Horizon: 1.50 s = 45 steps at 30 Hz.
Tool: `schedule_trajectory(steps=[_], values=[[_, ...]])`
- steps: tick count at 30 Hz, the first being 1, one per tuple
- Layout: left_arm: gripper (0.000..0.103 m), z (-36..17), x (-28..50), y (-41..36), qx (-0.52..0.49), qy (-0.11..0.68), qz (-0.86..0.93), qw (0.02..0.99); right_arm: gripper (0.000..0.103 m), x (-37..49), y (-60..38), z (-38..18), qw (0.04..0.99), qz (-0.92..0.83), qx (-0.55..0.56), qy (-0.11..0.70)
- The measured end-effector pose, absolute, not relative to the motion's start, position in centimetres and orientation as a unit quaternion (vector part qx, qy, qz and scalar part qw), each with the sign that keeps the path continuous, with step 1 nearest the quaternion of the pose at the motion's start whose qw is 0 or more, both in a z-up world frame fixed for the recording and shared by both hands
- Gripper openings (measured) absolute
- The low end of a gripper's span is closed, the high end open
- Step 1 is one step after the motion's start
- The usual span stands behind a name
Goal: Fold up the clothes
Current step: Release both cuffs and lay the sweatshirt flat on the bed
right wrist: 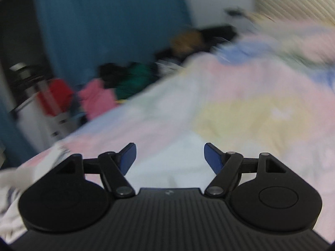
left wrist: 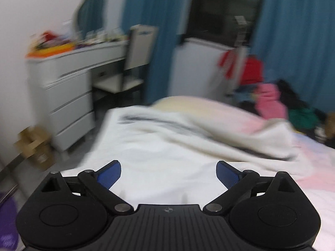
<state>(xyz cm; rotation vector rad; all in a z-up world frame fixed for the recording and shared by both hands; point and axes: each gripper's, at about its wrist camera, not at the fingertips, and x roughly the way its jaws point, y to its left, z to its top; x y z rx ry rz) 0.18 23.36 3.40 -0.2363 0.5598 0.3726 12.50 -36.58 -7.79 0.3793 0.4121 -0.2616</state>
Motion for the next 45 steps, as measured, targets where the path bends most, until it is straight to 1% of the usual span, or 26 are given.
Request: schedule_trajectory(steps=[3, 10, 15, 17, 20, 24, 33, 36, 40, 45], values=[[0.100, 4.1, 1.4, 18.5, -0.095, 0.258, 0.131, 0.952, 0.074, 11.7, -33.6, -6.5, 0.969, -0.070, 0.141, 0.190], [0.101, 4.5, 3.7, 8.9, -0.079, 0.239, 0.044, 0.967, 0.074, 9.5, -28.9, -5.5, 0.980, 0.025, 0.098, 0.171], [0.101, 2.0, 4.4, 4.5, -0.059, 0.217, 0.014, 0.974, 0.074, 8.3, -26.4, -6.2, 0.975, 0.082, 0.115, 0.172], [0.101, 0.5, 4.4, 3.8, -0.048, 0.220, 0.004, 0.974, 0.074, 8.1, -25.1, -6.4, 0.976, 0.096, 0.095, 0.168], [0.101, -1.3, 4.7, 3.2, -0.026, 0.229, 0.001, 0.973, 0.074, 8.1, -23.6, -6.9, 0.979, 0.108, 0.068, 0.159], [0.101, -2.3, 4.5, 3.5, -0.027, 0.239, 0.007, 0.971, 0.074, 9.0, -23.0, -7.4, 0.976, 0.116, 0.080, 0.166], [0.101, -2.0, 3.5, 4.6, -0.013, 0.247, 0.022, 0.969, 0.073, 9.9, -21.4, -9.1, 0.969, 0.124, 0.074, 0.202], [0.101, -1.6, 3.0, 5.2, -0.032, 0.247, 0.014, 0.969, 0.073, 11.6, -20.8, -10.0, 0.959, 0.130, 0.081, 0.240], [0.102, -1.5, 2.7, 6.3, -0.050, 0.233, 0.028, 0.971, 0.073, 14.7, -19.2, -10.4, 0.949, 0.142, 0.075, 0.270], [0.102, -3.0, 3.7, 8.3, -0.082, 0.238, 0.056, 0.966, 0.073, 20.8, -18.2, -12.1, 0.929, 0.152, 0.134, 0.311]])
